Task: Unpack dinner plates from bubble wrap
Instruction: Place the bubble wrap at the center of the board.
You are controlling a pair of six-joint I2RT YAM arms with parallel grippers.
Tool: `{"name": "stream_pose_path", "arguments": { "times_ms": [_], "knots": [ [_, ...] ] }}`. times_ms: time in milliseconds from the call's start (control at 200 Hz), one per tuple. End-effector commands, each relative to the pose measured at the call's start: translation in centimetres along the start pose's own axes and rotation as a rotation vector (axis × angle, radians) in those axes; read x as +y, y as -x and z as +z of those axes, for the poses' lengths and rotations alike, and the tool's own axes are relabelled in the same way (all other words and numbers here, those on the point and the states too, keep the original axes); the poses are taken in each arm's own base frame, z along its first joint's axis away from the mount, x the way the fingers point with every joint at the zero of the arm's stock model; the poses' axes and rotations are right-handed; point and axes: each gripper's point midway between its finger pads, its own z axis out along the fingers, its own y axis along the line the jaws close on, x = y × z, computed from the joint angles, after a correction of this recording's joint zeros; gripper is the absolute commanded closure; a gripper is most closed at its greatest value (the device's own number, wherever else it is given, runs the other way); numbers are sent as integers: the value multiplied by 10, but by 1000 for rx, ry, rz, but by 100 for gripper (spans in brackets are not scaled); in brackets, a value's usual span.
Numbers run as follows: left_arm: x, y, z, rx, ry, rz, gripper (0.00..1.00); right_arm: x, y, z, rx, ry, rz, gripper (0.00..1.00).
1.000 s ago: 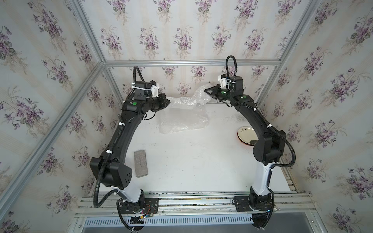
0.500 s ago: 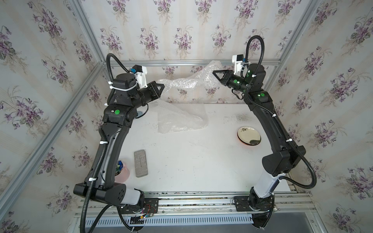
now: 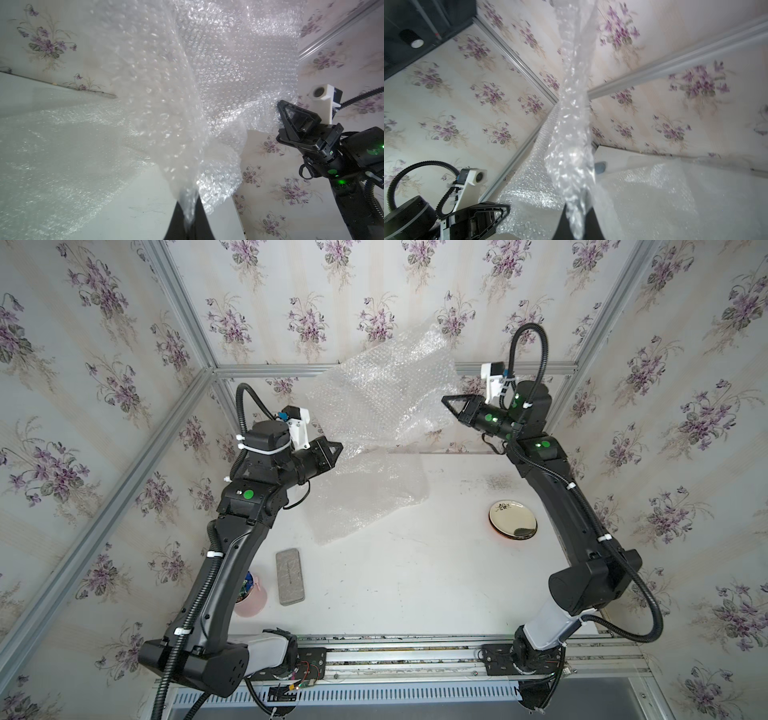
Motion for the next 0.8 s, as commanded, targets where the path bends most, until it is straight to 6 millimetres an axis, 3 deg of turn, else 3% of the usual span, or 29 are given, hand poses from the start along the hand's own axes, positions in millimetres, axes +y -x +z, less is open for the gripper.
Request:
{"name": "stream_pose_path", "arguments": {
  "times_ms": [0,100,125,215,365,430,510,580,605,794],
  "knots": [
    [43,-23,22,53,125,-8,94,-43,-21,23,56,-19,58,100],
    [76,-48,52,147,193,-27,94,-97,-50,47,125,-73,127,100],
    [90,-60,68,197,216,-42,93,-108,-57,53,141,-78,144,100],
    [112,-82,95,295,257,-63,93,-149,-86,71,195,-108,196,100],
    [152,-119,127,450,347,-82,89,-216,-129,86,261,-185,274,100],
    [168,-135,137,510,385,-83,87,-236,-142,88,280,-210,295,91],
    [183,-147,144,568,425,-84,77,-250,-155,88,320,-255,296,74],
    [189,-153,147,590,446,-90,48,-252,-154,83,335,-292,271,59],
    [190,-152,146,586,453,-92,42,-250,-153,80,334,-303,259,56],
    [186,-138,134,543,487,-90,33,-246,-139,57,334,-384,244,42]
  ]
}}
